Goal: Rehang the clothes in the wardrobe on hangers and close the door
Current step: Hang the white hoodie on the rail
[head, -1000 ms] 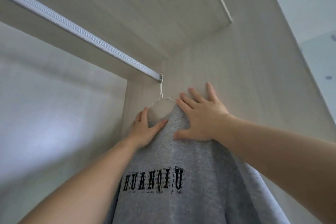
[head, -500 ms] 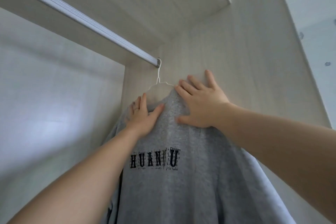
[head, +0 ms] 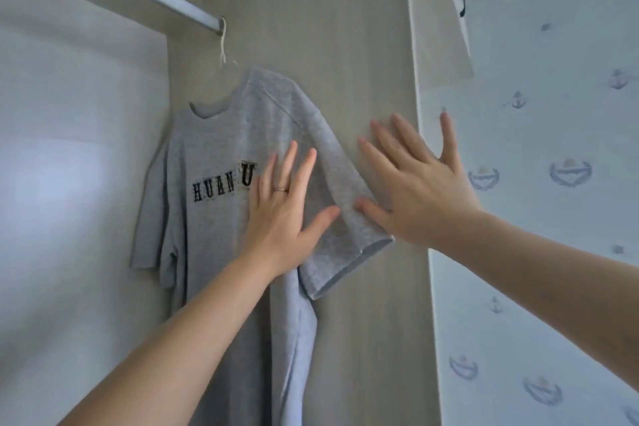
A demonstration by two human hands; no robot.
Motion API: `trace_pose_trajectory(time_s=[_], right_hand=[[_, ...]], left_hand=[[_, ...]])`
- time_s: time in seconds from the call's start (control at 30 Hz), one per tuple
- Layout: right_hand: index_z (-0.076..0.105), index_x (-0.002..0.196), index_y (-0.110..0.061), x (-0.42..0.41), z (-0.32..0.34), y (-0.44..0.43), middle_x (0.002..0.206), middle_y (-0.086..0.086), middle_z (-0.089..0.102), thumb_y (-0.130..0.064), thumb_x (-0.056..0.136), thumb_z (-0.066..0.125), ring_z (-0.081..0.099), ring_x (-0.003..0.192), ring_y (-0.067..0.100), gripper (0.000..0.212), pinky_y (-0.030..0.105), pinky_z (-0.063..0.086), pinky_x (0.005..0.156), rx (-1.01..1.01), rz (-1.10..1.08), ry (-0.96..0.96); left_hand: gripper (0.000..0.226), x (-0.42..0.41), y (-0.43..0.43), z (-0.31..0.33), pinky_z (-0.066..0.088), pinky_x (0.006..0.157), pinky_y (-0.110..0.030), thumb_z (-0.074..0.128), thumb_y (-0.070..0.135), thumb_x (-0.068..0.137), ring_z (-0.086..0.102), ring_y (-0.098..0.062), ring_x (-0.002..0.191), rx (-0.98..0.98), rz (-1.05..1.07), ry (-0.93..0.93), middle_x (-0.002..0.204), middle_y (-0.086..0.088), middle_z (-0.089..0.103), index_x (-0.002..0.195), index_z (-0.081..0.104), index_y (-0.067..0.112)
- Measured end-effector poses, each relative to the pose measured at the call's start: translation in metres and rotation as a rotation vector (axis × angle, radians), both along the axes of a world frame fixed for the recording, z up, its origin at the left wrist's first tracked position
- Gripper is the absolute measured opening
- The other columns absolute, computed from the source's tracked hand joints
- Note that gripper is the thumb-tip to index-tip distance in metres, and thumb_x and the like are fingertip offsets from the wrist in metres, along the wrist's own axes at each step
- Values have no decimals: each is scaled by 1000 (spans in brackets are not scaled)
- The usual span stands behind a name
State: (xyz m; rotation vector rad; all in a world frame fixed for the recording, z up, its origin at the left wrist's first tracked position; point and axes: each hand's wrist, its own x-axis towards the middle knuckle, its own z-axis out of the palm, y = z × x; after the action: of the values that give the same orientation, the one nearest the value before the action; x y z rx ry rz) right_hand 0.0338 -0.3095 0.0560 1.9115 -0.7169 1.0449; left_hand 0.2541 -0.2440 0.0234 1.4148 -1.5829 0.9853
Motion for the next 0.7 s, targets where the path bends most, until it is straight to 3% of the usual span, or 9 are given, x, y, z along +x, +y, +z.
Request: trace_pose_trajectory(time_s=[0.13,0.3,0.37,0.53,0.7], right_hand=[[29,154,-22,-72,-68,-7,165,1,16,-67,86,37,9,152,29,81,65,-3,116,72,-46,15],[15,158,-25,-171,-161,-6,167,0,1,-71,89,33,-4,153,28,85,66,-2,116,238,-147,37],[12,158,-24,-214,-201,-1,167,1,-1,-72,89,32,-4,153,28,87,65,-3,117,318,-201,30],[11,159,-23,-327,-292,12,167,0,-2,-71,89,33,-4,152,29,87,66,1,117,520,-360,40],[10,159,-24,-433,-362,25,166,0,-4,-73,89,32,-4,152,29,88,66,1,116,697,-565,40]], left_hand=[[84,-67,1,-75,6,123,-51,36,72,89,-13,-17,153,137,-151,50,166,13,-13,157,-2,41],[82,-161,1,-168,-5,121,-51,22,76,92,-18,-21,152,288,-116,48,166,7,-16,159,-4,35],[81,-203,-1,-203,-8,120,-49,21,76,93,-18,-24,152,338,-110,38,167,6,-15,159,-4,35],[81,-312,-15,-285,4,119,-61,24,74,95,-11,-28,154,499,-169,-13,168,2,-8,160,6,29],[83,-409,-48,-337,-2,119,-59,21,76,94,-16,-26,153,668,-304,-51,167,4,-13,160,4,30]])
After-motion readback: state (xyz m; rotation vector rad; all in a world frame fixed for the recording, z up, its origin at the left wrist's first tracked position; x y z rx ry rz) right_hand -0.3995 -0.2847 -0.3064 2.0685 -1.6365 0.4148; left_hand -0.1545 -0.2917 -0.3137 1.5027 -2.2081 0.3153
